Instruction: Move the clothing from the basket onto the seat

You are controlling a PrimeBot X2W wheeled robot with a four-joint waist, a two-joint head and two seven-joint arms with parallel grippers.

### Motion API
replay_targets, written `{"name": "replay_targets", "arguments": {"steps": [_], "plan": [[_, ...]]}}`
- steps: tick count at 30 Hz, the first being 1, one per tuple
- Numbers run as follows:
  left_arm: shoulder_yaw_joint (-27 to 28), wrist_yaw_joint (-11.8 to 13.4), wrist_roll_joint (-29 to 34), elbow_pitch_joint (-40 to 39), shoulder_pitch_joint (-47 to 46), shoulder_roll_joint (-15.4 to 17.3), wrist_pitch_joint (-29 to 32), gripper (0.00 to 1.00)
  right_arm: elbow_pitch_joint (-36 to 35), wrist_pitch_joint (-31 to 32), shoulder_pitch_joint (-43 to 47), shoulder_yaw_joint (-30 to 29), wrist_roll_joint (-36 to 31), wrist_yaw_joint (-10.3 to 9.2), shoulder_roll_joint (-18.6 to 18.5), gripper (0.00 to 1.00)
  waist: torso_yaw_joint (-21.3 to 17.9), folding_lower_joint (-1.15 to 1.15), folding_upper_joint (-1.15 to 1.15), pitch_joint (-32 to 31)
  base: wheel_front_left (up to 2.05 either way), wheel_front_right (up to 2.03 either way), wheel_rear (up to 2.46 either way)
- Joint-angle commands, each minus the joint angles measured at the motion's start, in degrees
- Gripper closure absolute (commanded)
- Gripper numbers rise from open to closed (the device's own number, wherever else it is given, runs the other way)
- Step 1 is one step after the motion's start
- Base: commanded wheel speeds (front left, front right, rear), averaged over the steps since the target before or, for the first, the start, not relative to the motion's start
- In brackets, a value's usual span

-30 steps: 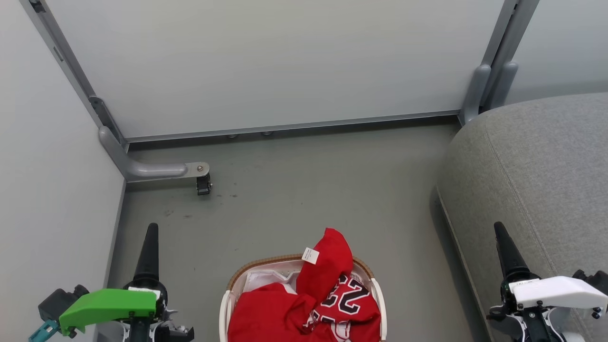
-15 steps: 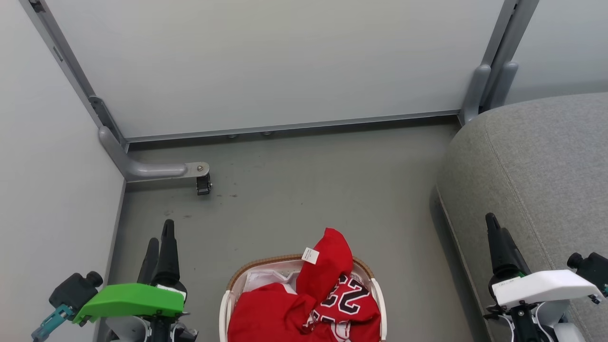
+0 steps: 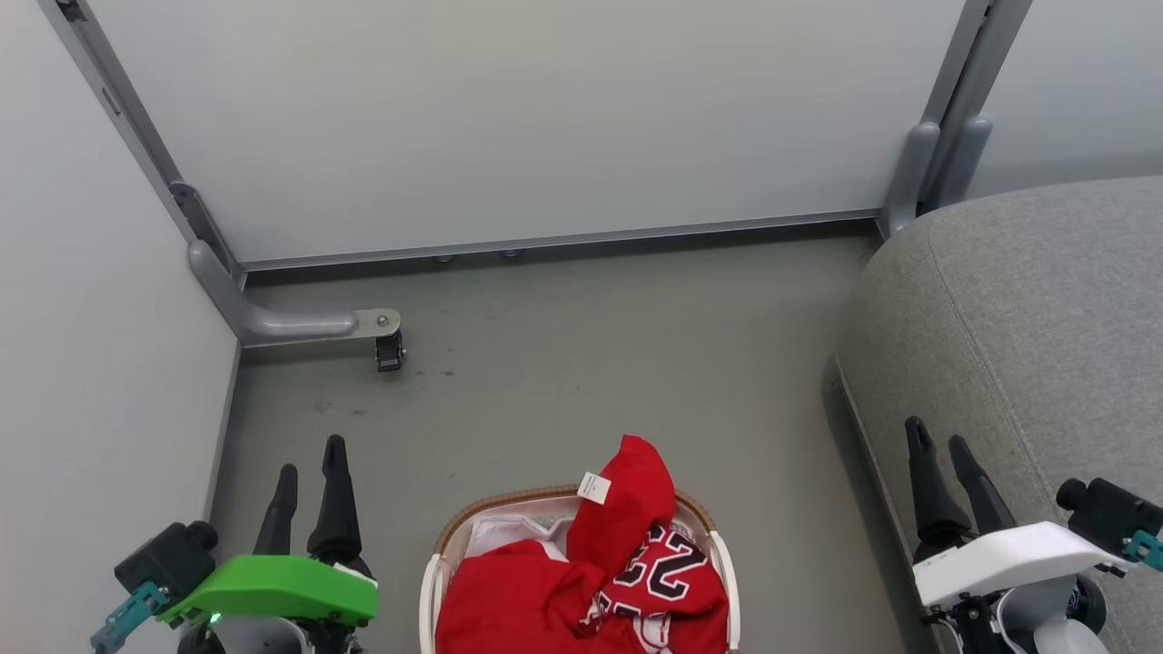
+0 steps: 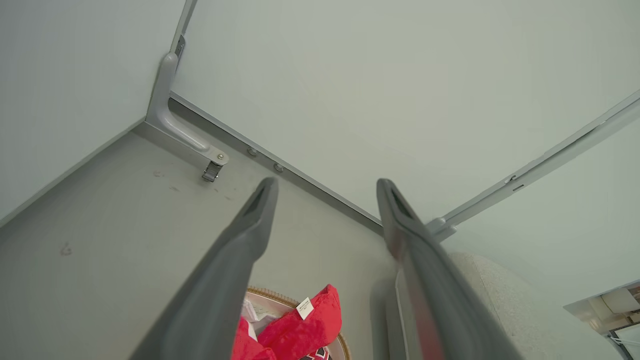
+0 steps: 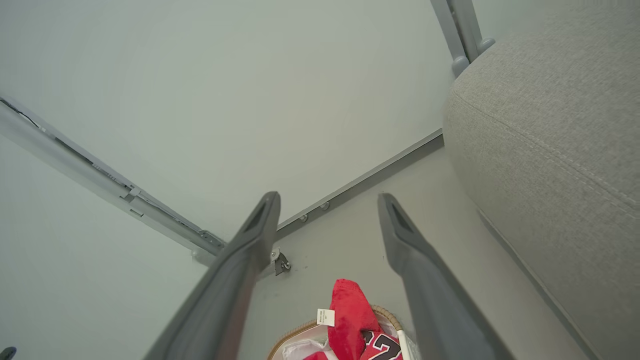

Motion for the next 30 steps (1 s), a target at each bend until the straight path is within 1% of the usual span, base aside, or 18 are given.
{"name": "replay_targets", "arguments": {"steps": [1, 7, 15, 30], "plan": [[-0.3, 0.3, 2.4, -0.1, 0.1, 0.4, -0.6, 0.0, -0.7, -0.6, -0.1, 0.2, -2.7, 0.01, -0.4, 0.0, 0.0, 0.0, 0.0, 0.0, 0.0, 0.0, 0.0], [-0.9, 0.2, 7.4, 1.1, 0.5, 0.4, -1.6, 0.0, -0.6, -1.6, 0.3, 0.8, -7.9, 0.01, -0.5, 0.0, 0.1, 0.0, 0.0, -0.1, 0.0, 0.0, 0.0], [-1.3, 0.4, 12.6, 1.4, 1.2, 0.5, -2.8, 0.0, -0.1, -2.8, 0.9, 1.2, -12.5, 0.01, -0.5, 0.0, 0.1, 0.0, 0.0, -0.3, 0.0, 0.0, 0.0], [-2.5, 0.9, 18.7, 2.9, 2.0, 0.6, -4.8, 0.0, -0.3, -4.8, 1.6, 2.0, -20.9, 0.02, -0.6, 0.0, 0.2, 0.0, 0.0, -0.5, 0.0, 0.0, 0.0]]}}
